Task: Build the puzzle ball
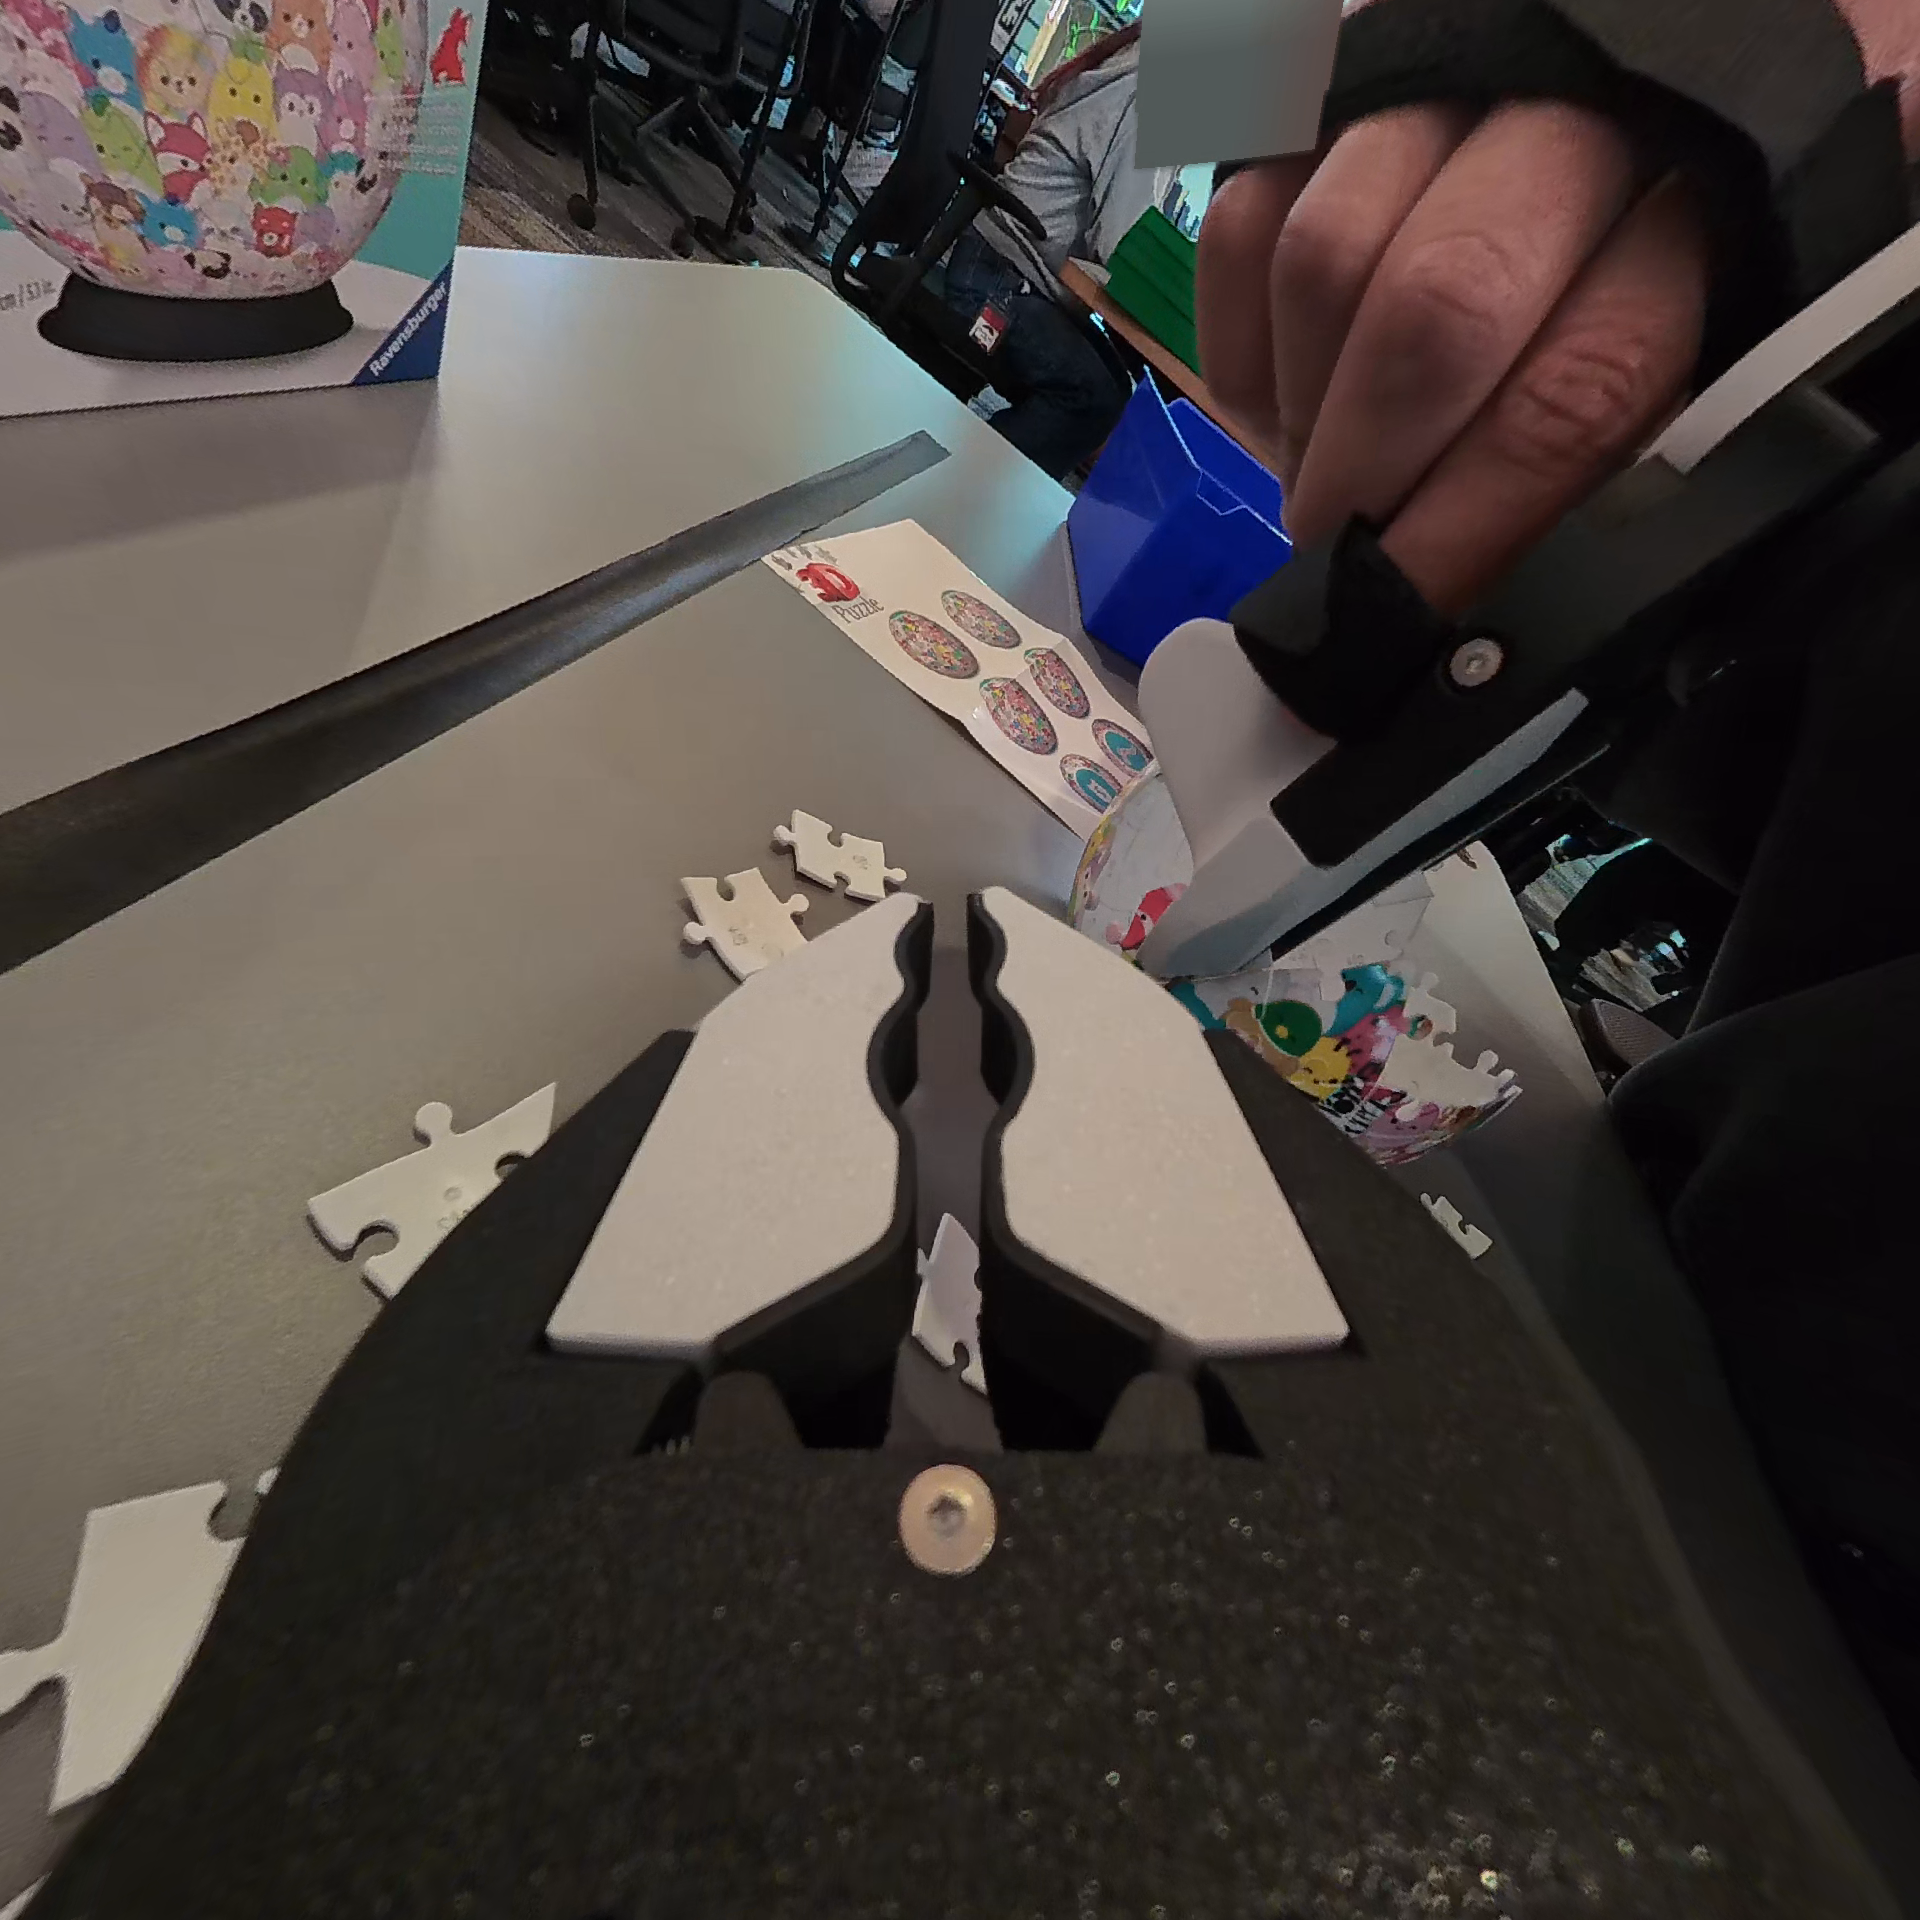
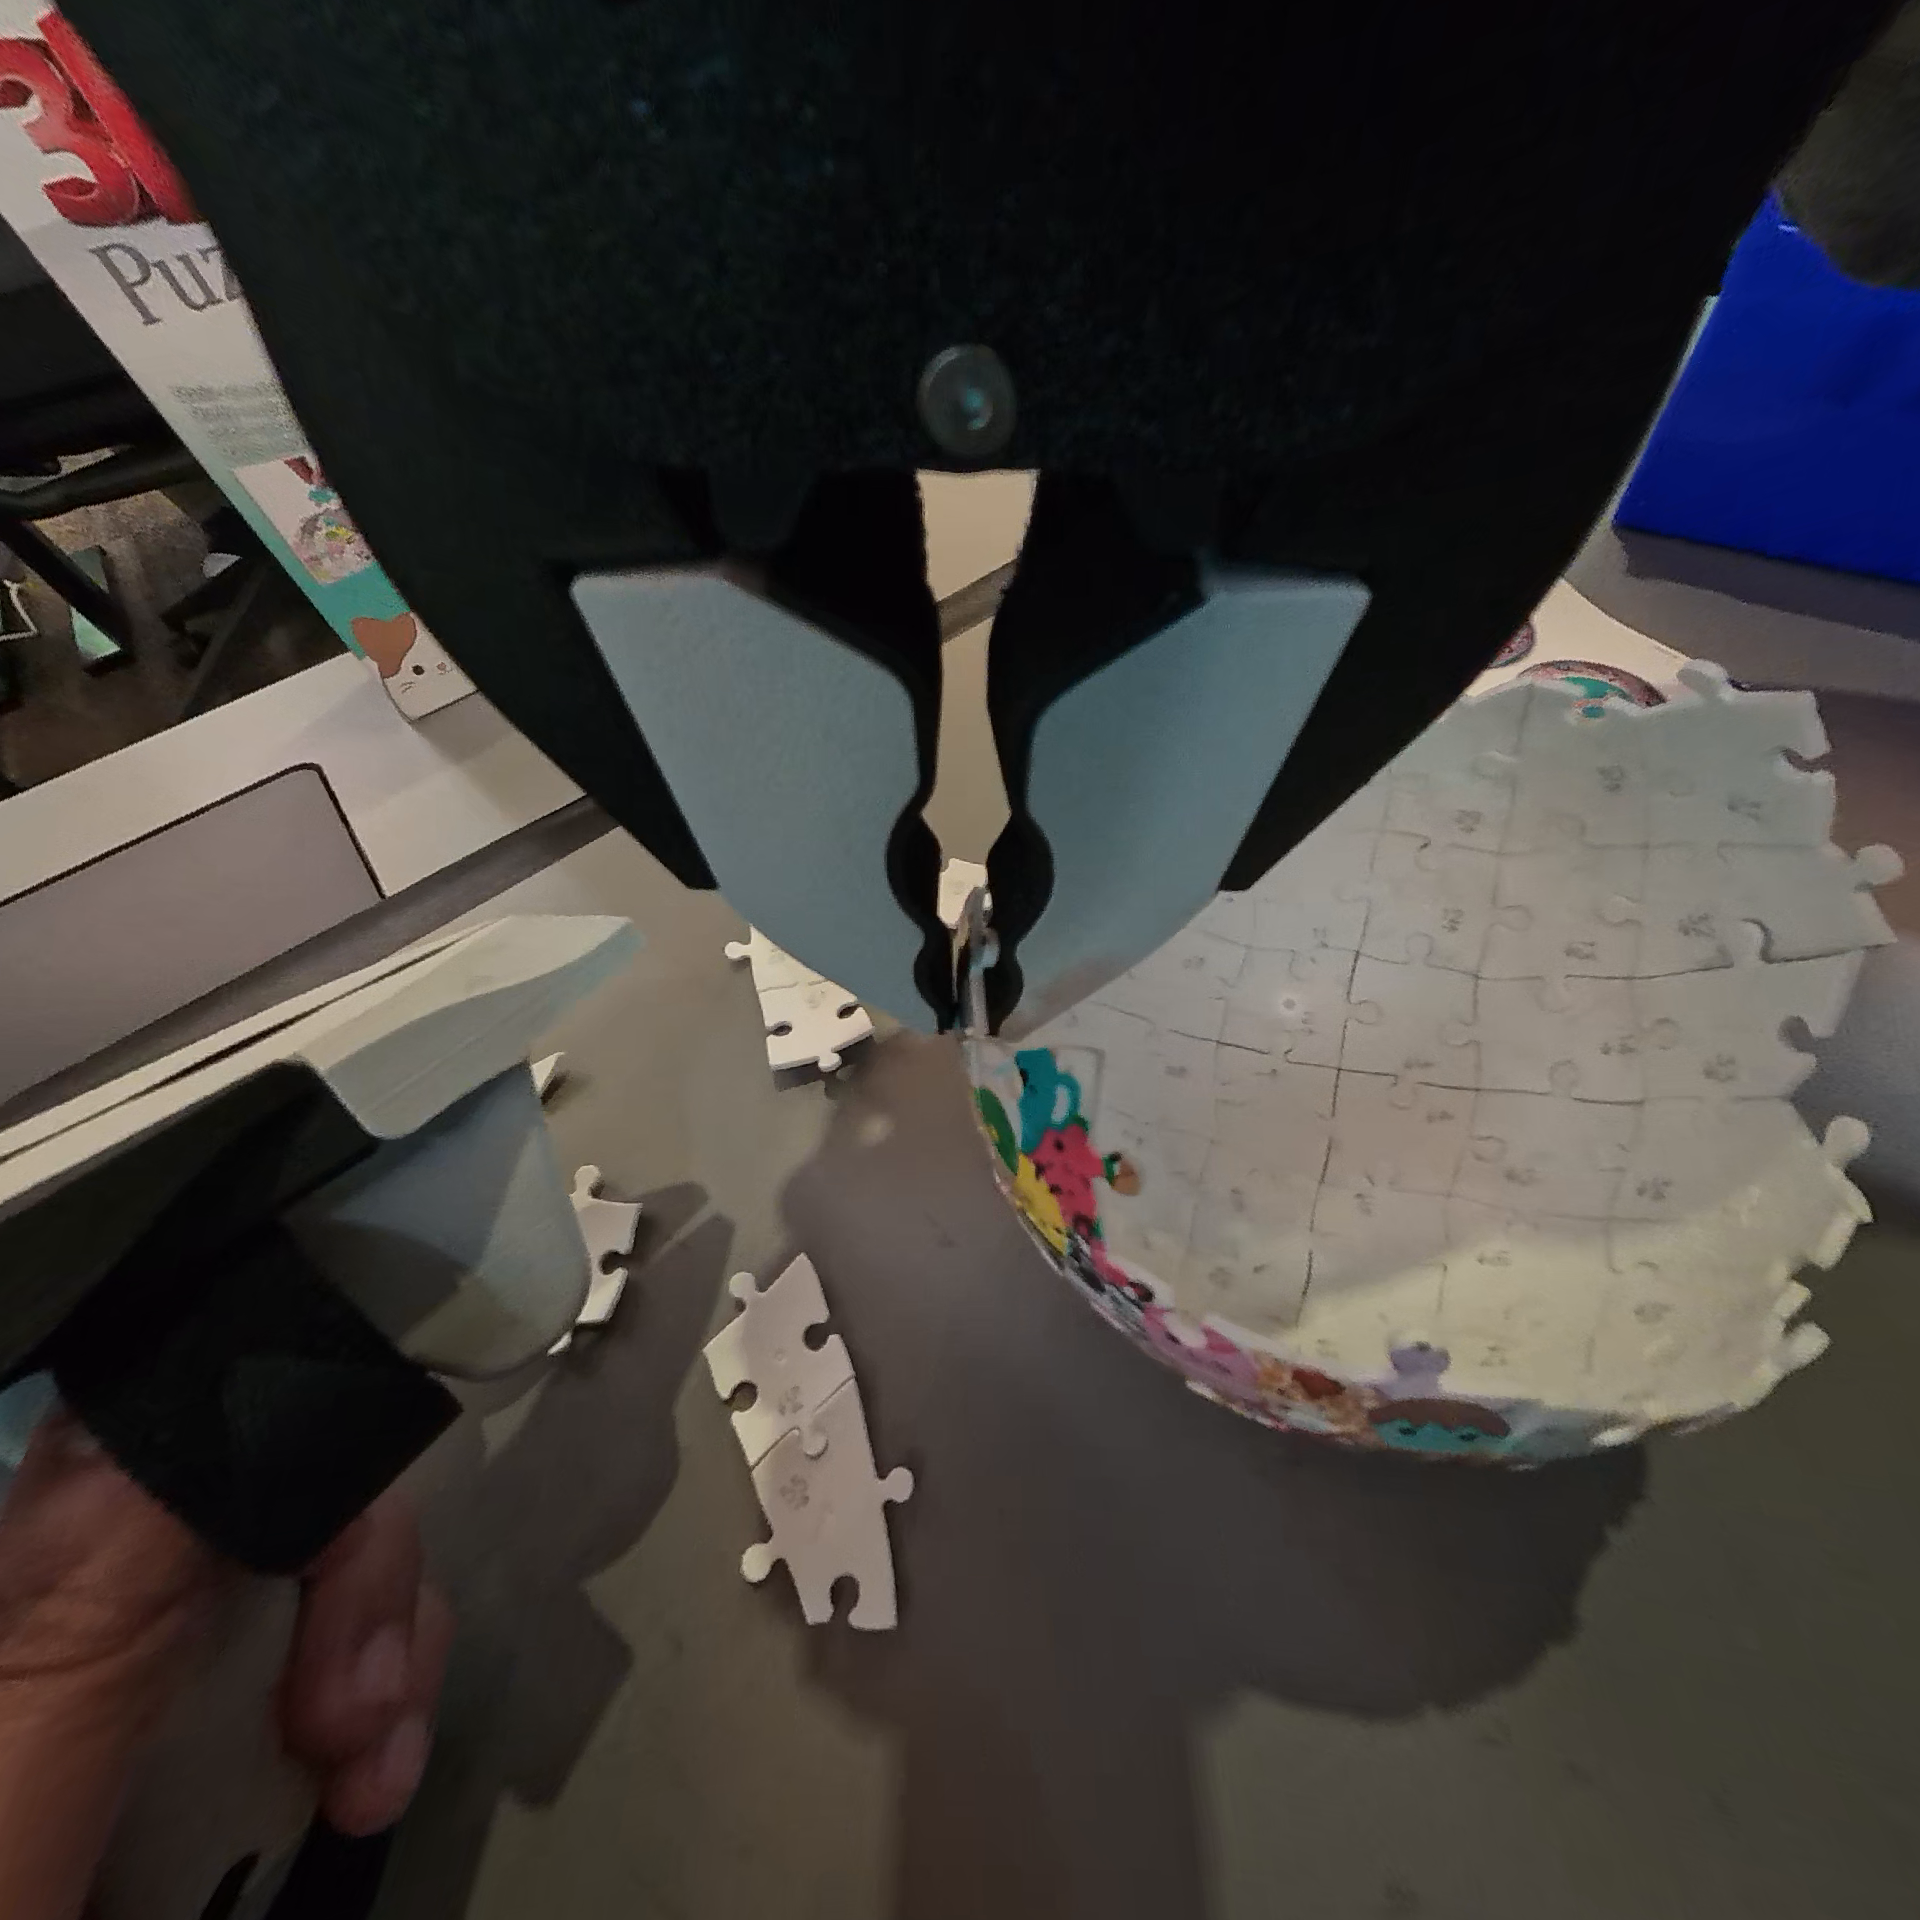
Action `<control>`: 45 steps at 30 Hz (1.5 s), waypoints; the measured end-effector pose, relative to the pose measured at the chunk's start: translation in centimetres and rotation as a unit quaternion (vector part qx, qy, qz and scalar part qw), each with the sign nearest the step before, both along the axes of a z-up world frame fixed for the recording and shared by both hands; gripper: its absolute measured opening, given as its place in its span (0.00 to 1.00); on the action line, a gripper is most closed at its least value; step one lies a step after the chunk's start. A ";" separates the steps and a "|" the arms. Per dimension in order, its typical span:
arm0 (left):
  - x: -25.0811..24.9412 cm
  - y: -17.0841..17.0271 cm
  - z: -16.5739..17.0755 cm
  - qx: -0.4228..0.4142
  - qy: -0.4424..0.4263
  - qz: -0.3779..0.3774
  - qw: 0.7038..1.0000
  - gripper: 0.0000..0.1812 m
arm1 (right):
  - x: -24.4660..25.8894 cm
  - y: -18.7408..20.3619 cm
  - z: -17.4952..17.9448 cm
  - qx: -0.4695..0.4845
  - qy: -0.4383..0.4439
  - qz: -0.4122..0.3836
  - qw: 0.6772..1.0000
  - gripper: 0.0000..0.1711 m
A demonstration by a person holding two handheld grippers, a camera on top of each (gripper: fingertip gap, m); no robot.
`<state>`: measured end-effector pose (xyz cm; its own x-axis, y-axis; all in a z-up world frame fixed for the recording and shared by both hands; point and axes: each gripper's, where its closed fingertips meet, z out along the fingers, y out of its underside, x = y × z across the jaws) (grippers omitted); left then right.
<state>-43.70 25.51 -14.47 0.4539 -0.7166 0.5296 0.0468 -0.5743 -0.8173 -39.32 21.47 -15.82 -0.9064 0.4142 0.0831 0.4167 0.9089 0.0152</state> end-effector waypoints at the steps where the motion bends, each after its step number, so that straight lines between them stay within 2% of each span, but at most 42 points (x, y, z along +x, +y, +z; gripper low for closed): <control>1: 0.0 0.0 0.0 0.000 0.001 -0.001 1.000 0.03 | 0.0 0.0 0.0 0.001 0.001 0.000 1.000 0.02; 12: 0.1 -0.1 -0.1 0.000 0.003 -0.003 1.000 0.03 | 0.1 -0.1 0.3 0.003 0.007 -0.002 1.000 0.07; 29: 0.3 -0.1 -0.2 -0.001 0.007 -0.006 1.000 0.03 | -0.4 -0.7 0.7 -0.008 0.028 0.016 0.999 0.02; 35: 0.4 -0.2 -0.3 -0.001 0.008 -0.008 1.000 0.03 | -0.3 -0.7 0.8 -0.005 0.029 0.013 0.999 0.03; 39: 0.4 -0.2 -0.3 -0.001 0.008 -0.008 1.000 0.03 | -0.3 -0.8 1.2 -0.011 0.033 0.017 0.999 0.08; 45: 0.5 -0.2 -0.3 -0.001 0.009 -0.009 1.000 0.03 | -0.4 -0.7 1.4 -0.019 0.052 0.040 0.998 0.05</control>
